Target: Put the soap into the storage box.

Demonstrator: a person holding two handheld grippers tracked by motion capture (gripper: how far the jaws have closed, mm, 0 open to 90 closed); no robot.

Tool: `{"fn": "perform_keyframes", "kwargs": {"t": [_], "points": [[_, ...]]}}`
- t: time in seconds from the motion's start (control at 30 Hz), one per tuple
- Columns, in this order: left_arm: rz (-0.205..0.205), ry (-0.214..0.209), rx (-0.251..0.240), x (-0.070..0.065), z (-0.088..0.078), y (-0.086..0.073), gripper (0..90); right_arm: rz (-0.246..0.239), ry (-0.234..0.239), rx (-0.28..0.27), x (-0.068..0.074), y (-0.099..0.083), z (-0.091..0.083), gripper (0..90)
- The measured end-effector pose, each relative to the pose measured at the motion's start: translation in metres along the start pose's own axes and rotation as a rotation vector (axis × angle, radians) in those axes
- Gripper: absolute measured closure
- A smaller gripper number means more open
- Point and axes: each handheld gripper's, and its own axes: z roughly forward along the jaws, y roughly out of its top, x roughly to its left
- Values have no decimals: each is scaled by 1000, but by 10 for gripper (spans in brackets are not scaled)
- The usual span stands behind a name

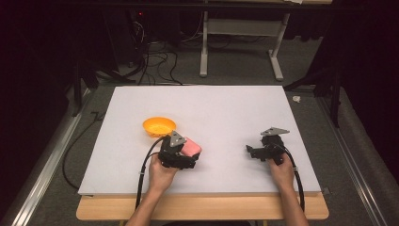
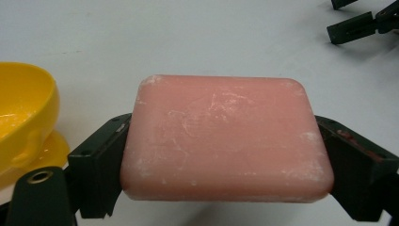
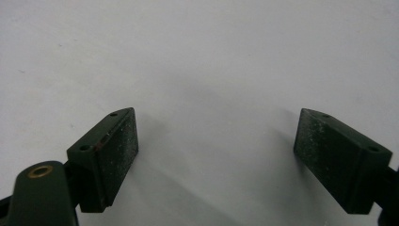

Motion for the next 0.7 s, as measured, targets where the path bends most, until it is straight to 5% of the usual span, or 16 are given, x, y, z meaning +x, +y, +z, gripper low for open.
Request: {"fn": "perform_keyframes", "kwargs": {"t": [0.7], "points": [[-26, 33, -19, 12, -22, -6, 136, -1, 0, 0, 0, 0, 0, 149]]}}
